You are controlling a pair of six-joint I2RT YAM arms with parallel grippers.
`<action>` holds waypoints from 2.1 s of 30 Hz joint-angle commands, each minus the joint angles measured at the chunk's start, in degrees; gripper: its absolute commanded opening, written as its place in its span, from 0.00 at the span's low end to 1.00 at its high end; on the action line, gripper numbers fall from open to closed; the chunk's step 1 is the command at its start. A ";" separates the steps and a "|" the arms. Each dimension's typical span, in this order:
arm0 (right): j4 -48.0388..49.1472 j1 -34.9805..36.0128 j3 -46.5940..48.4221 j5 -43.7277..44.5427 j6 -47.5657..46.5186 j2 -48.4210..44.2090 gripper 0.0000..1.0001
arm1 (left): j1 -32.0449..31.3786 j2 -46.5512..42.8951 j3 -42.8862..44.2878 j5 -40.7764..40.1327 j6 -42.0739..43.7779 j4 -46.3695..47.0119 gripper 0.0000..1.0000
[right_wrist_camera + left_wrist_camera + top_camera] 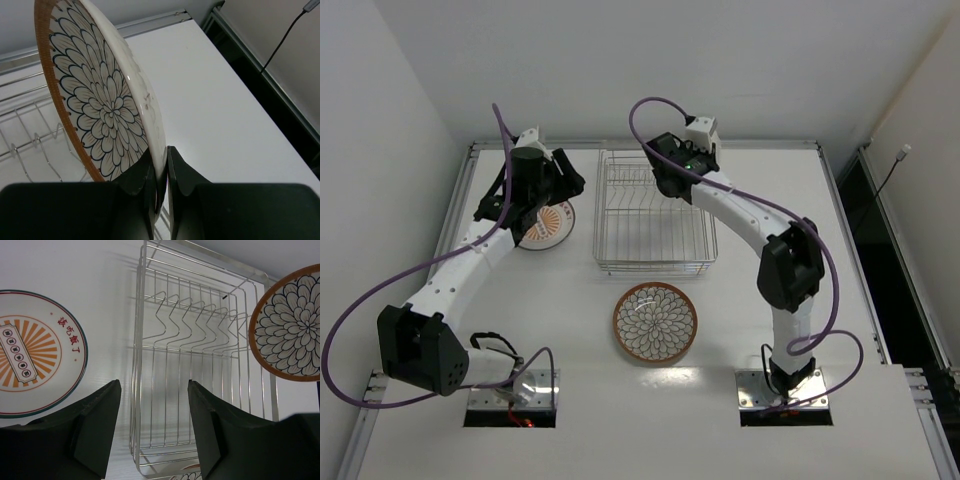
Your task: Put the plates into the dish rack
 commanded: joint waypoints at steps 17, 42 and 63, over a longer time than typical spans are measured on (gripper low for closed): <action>15.24 2.21 -3.78 10.76 -13.75 -2.91 0.00 | 0.26 -1.30 0.32 0.96 0.59 1.92 0.54; 16.65 5.46 -1.32 17.34 -17.53 -2.18 0.00 | 0.26 -1.83 0.32 1.49 0.59 1.92 0.54; 14.80 7.66 -4.82 33.08 -18.76 -7.90 0.00 | 0.26 -1.83 0.32 2.01 0.59 1.92 0.54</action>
